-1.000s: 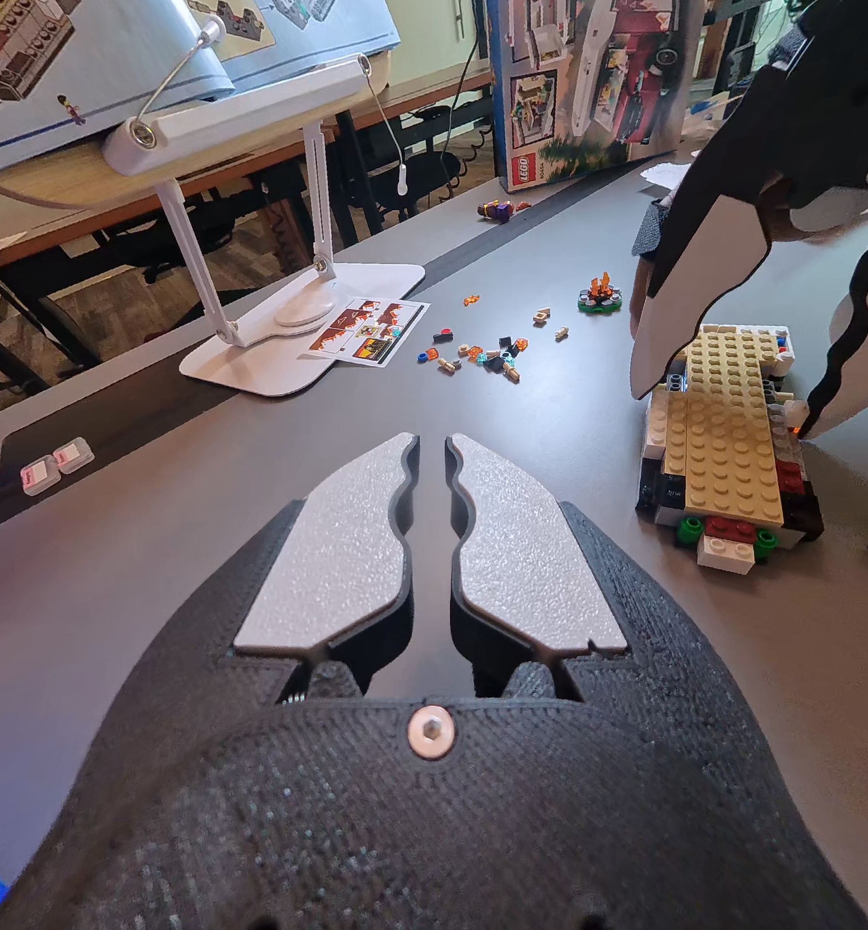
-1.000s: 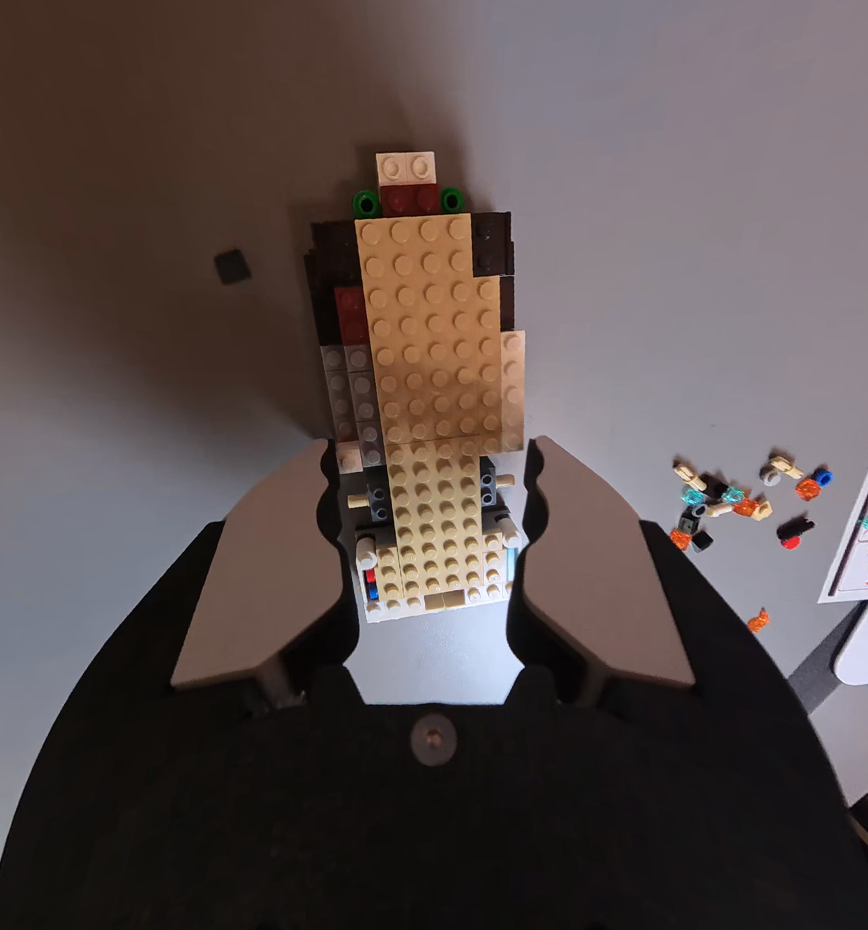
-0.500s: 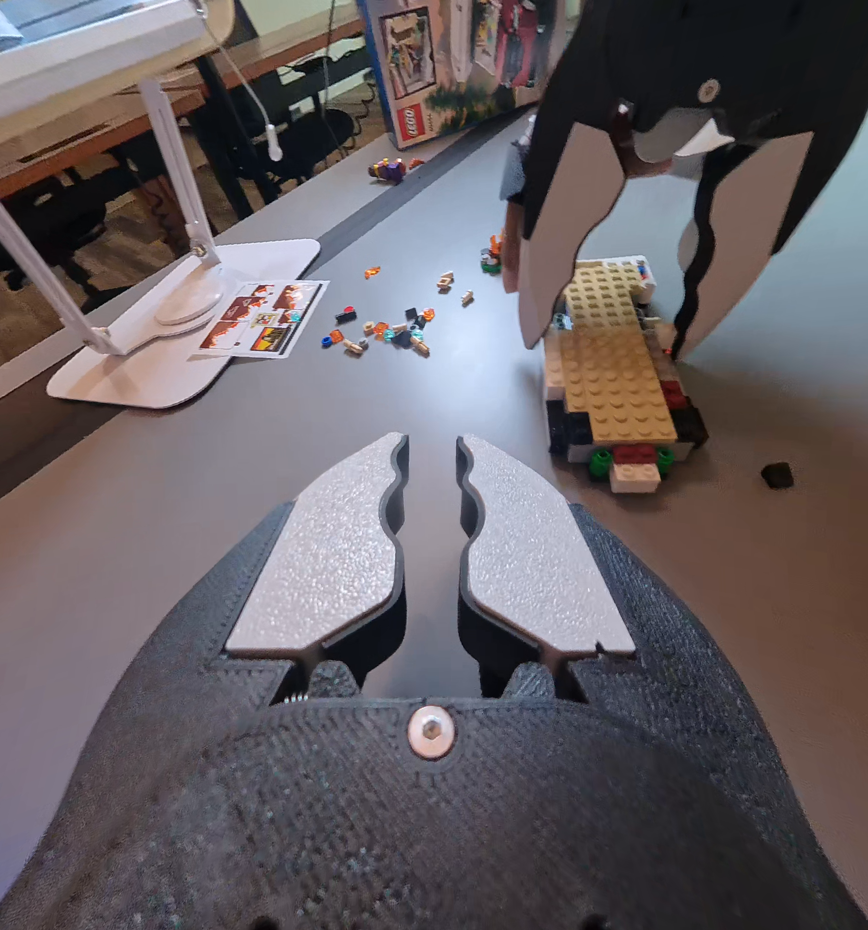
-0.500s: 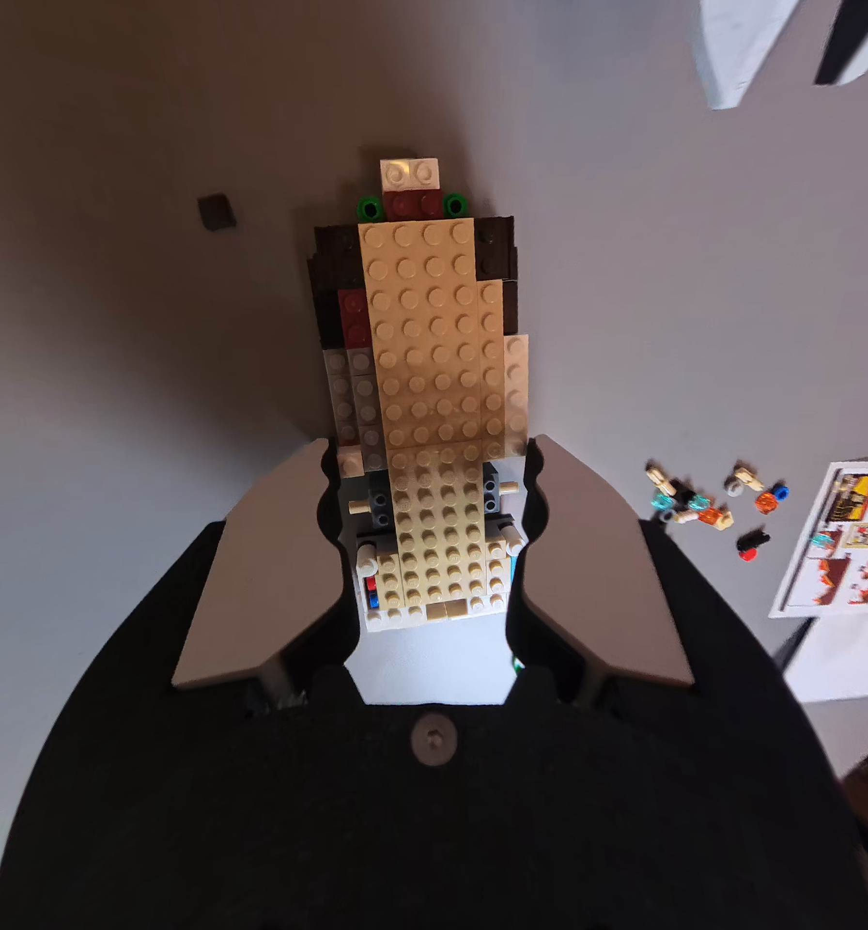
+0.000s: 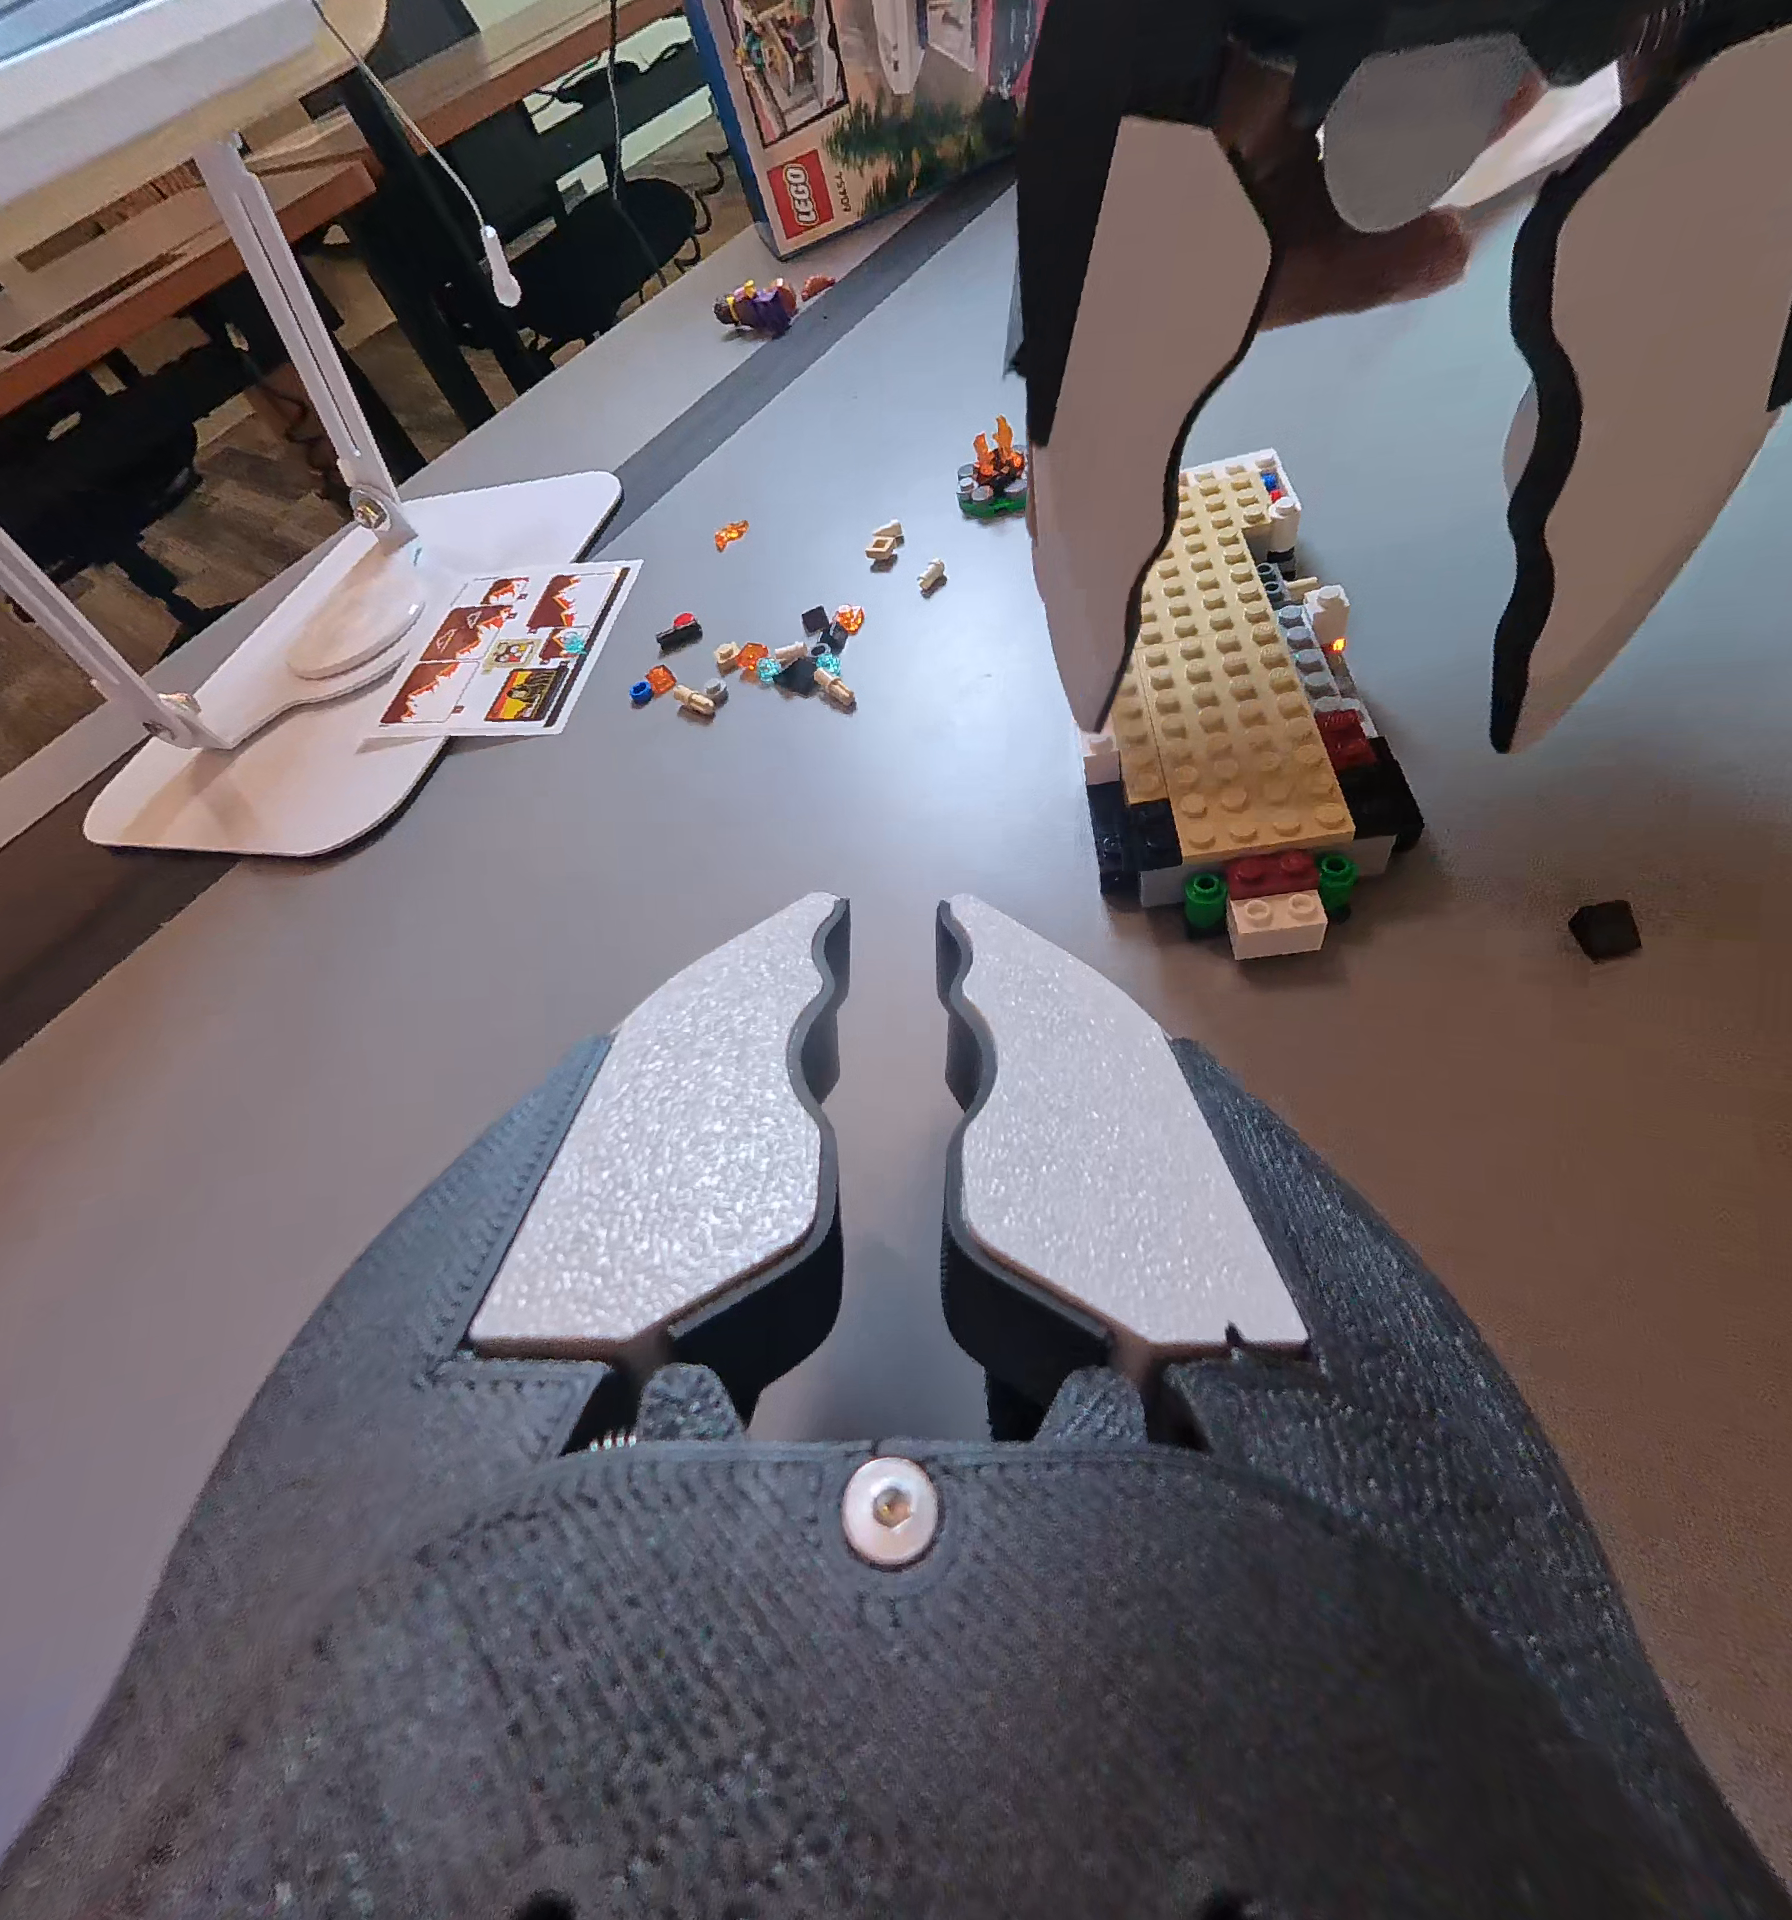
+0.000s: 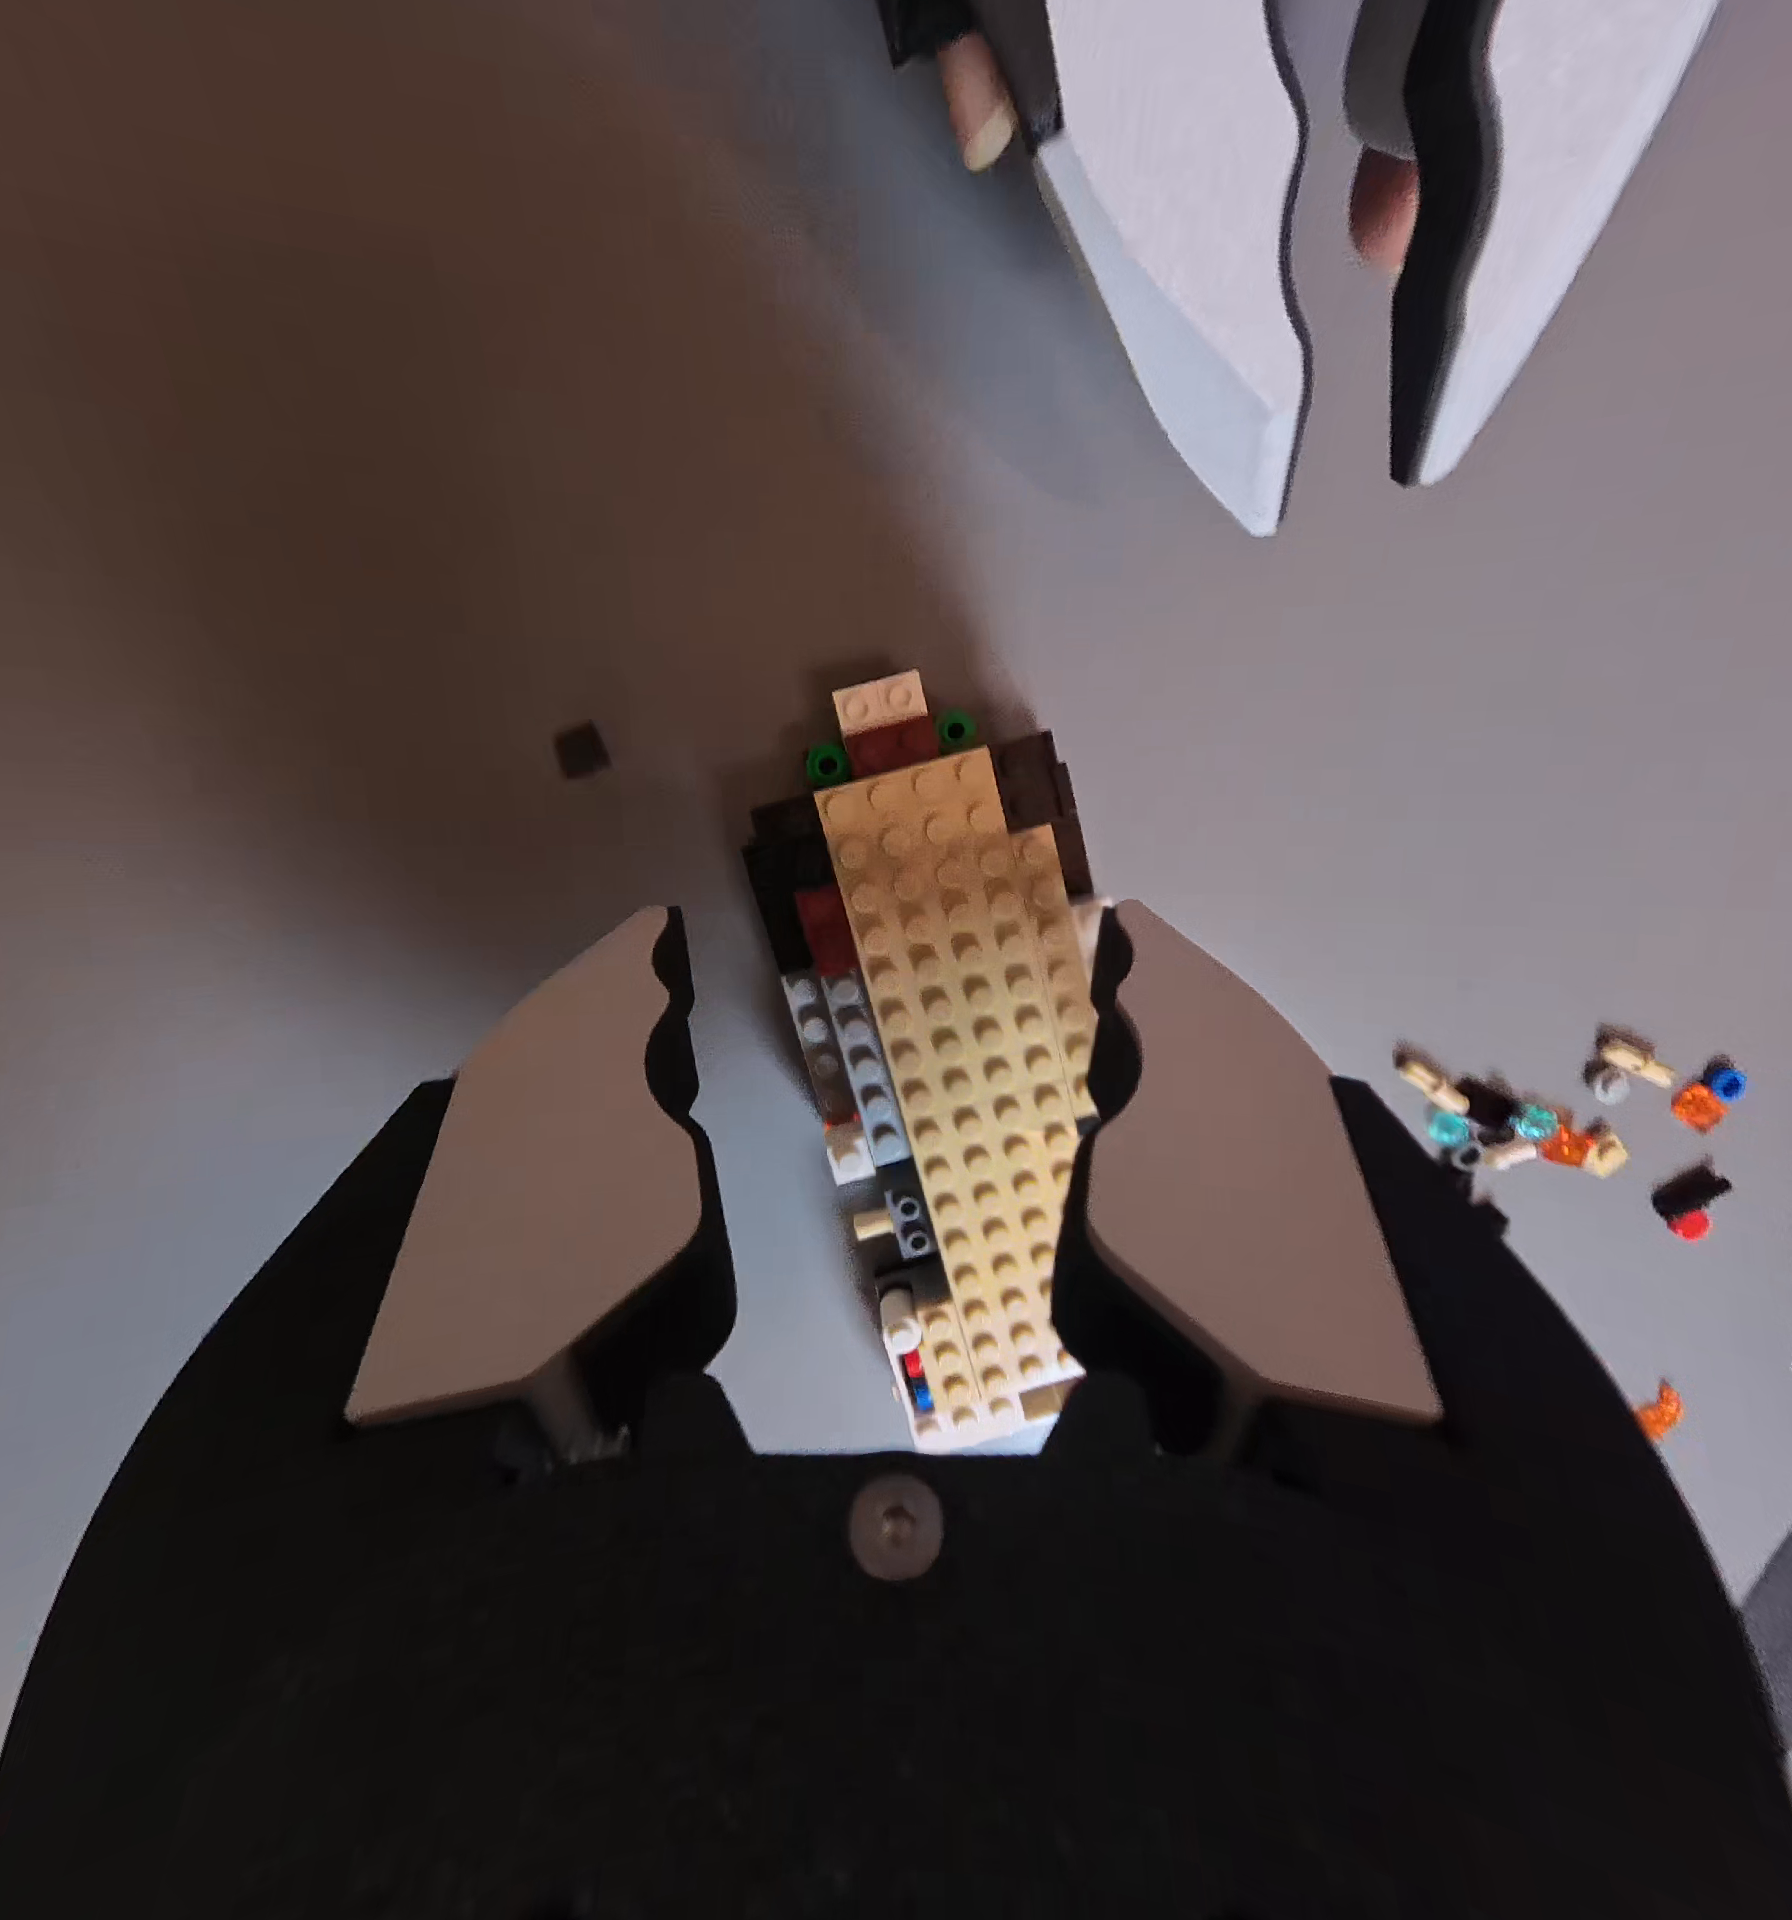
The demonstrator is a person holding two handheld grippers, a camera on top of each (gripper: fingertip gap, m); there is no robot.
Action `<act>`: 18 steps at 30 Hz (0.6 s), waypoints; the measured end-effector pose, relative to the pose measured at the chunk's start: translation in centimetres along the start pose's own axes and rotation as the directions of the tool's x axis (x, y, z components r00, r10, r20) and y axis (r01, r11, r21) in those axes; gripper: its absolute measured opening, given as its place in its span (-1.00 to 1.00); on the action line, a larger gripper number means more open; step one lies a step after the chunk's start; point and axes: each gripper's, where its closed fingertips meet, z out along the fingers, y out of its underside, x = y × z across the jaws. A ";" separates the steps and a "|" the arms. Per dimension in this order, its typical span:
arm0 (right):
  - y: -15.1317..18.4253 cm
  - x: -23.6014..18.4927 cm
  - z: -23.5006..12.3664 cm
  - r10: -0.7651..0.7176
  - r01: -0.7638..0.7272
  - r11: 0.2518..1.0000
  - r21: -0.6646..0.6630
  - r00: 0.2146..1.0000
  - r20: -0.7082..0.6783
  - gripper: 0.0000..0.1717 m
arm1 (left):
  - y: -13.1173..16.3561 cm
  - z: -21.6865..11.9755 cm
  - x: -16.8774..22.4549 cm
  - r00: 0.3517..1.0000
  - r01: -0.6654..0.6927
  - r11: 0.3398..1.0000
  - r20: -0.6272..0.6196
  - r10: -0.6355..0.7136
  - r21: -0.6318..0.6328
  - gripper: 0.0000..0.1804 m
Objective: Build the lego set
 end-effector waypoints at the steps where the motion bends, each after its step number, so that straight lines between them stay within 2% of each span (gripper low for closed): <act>1: -0.3 -0.1 0.3 -0.014 0.015 1.000 -0.009 1.000 0.019 -0.15 | -0.1 0.0 0.0 1.000 0.000 1.000 0.001 0.000 0.002 -0.83; 9: -0.6 -1.8 0.0 -0.101 0.105 0.994 -0.041 0.992 0.077 -0.33 | -0.3 -0.2 0.4 1.000 -0.023 1.000 0.001 0.023 0.010 -0.84; 18: -0.3 -2.2 -0.7 -0.078 0.079 0.996 -0.029 0.996 0.040 -0.34 | -0.5 -0.2 0.4 1.000 -0.023 1.000 0.007 0.023 0.017 -0.84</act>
